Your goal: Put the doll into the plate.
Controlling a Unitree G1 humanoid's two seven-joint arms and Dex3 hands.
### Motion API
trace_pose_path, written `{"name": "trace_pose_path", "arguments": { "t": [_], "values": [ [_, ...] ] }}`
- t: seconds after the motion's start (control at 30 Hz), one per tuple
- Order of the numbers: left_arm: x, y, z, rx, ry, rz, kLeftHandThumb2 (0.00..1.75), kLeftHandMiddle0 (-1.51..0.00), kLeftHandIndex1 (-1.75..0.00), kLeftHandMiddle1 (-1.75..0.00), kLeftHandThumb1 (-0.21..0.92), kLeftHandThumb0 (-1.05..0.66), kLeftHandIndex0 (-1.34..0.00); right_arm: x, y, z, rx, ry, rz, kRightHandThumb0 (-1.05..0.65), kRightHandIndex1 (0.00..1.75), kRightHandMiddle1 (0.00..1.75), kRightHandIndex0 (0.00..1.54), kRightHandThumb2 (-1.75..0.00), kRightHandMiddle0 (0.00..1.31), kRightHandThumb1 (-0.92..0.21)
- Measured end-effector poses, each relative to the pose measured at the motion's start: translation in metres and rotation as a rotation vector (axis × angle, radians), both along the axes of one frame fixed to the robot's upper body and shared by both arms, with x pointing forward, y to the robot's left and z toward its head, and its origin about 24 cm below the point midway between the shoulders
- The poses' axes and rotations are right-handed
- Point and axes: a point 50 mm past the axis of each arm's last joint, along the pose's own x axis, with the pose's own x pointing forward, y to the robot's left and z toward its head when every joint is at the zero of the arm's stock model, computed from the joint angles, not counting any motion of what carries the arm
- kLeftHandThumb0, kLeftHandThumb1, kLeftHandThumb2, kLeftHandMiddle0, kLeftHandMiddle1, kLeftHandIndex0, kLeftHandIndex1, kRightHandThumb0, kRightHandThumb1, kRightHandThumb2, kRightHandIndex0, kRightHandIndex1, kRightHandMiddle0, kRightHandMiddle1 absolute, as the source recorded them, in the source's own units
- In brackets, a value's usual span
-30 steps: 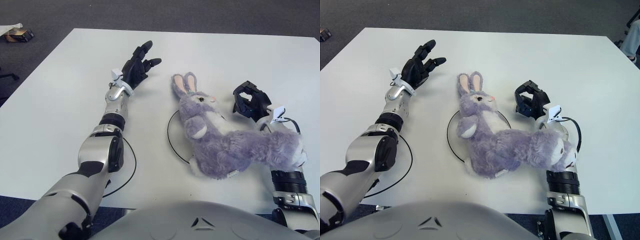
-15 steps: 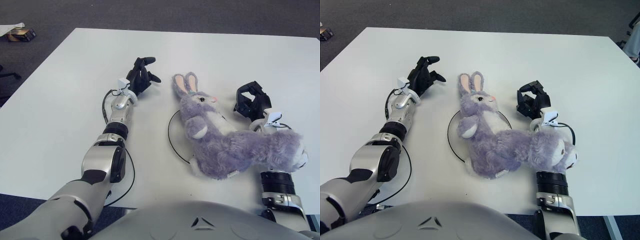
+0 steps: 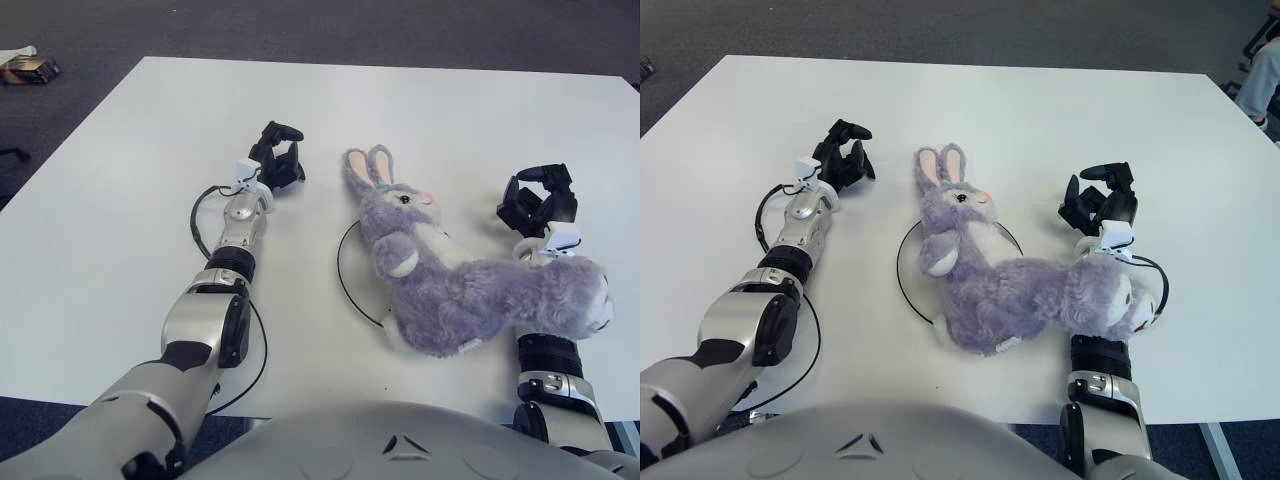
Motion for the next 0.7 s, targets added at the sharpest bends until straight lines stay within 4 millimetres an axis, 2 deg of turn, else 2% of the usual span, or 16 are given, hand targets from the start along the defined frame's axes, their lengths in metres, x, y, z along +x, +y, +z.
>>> {"name": "trace_pose_path", "arguments": {
  "t": [0.3,0.7],
  "values": [
    [-0.005,0.004,-0.001,-0.025,-0.002,-0.017,1.16,-1.3,-1.75,-1.75,0.44,-0.44,-0.52,0.001,0.0,0.004,-0.02,-0.098,0.023,-0.51,1.75,1.75,1.27,-1.43,0.69,-0.23],
    [-0.013,0.008,-0.003,-0.055,0.026,-0.035,1.2,-1.31,-1.75,-1.75,0.41,-0.45,-0.54,0.001,-0.002,0.009,-0.024,-0.179,0.023,-0.53,1.75,1.75,1.33,-1.47,0.72,-0.19]
  ]
}}
